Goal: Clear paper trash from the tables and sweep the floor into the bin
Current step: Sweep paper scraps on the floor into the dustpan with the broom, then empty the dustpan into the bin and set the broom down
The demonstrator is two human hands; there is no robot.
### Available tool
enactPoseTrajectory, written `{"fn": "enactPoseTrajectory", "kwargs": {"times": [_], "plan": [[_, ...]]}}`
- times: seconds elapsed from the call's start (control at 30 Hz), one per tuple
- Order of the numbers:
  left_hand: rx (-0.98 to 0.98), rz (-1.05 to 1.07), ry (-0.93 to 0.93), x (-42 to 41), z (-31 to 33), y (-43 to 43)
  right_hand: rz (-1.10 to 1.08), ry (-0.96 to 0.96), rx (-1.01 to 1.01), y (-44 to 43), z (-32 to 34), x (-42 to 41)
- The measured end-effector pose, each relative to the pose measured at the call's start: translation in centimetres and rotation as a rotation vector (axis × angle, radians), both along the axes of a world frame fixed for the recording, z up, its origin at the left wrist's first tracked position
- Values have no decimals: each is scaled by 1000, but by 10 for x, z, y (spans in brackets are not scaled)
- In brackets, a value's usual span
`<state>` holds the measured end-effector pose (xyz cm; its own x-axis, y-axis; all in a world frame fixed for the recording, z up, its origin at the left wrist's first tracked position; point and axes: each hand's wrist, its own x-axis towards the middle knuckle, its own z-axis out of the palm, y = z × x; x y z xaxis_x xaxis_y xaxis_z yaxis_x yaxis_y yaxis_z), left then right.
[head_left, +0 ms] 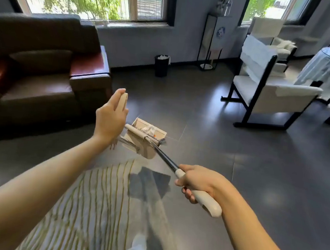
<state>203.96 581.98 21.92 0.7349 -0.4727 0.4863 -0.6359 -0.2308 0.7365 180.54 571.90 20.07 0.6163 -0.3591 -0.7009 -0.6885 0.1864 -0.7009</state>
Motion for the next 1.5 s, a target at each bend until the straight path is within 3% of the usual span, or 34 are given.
{"fn": "enactPoseTrajectory", "kwargs": {"times": [0.33, 0.7, 1.07, 1.2, 1.5], "plan": [[-2, -7, -75, 284, 1, -244, 59, -10, -26, -253, 2, 282], [-2, 60, 11, 573, 2, -532, 113, -48, -33, -537, -25, 568], [-86, 87, 7, 821, 20, -766, -35, -65, 151, -787, -19, 804], [-118, 95, 35, 927, 16, -852, 5, -49, 85, -862, -42, 891], [63, 45, -145, 1115, 13, -1027, -59, -168, 48, -1009, -64, 1044]]}}
